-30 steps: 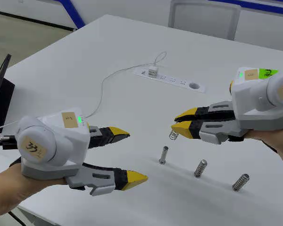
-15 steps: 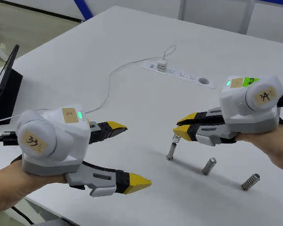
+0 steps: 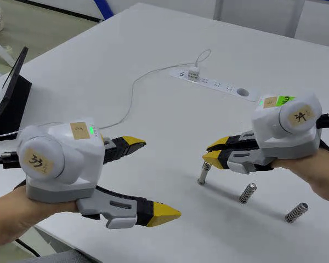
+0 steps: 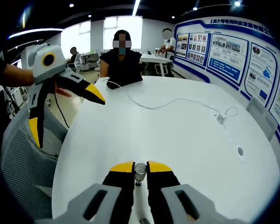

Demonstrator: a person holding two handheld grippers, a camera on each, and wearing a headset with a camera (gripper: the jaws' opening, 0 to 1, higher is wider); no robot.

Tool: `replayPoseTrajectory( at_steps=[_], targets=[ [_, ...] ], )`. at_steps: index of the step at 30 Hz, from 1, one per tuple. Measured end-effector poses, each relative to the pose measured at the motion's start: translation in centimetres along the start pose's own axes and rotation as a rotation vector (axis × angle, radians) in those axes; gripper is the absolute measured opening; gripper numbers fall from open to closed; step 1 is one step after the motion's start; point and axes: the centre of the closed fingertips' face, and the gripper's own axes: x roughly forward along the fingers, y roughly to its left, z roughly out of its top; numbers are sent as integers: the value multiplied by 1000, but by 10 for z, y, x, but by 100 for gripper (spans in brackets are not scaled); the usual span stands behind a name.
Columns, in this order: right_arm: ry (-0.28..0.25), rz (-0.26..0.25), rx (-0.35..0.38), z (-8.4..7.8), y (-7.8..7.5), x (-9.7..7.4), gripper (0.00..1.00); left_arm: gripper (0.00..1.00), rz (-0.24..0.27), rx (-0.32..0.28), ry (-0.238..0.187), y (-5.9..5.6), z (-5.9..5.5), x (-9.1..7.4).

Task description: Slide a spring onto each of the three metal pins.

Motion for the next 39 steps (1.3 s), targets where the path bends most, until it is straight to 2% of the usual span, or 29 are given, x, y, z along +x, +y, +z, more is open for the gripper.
replayPoseTrajectory(
  at_steps=[11, 22, 32, 39],
  targets=[
    [42, -4, -19, -14, 1, 14, 10, 91, -3, -11, 13, 0, -5, 0],
    [80, -4, -20, -29, 1, 26, 10, 90, 0, -22, 41, 3, -14, -3],
    [95, -9, -10, -36, 0, 32, 11, 90, -2, -25, 44, 3, -14, -3],
    [94, -23, -6, -35, -1, 34, 11, 90, -6, -26, 62, -1, -18, -5]
  ],
)
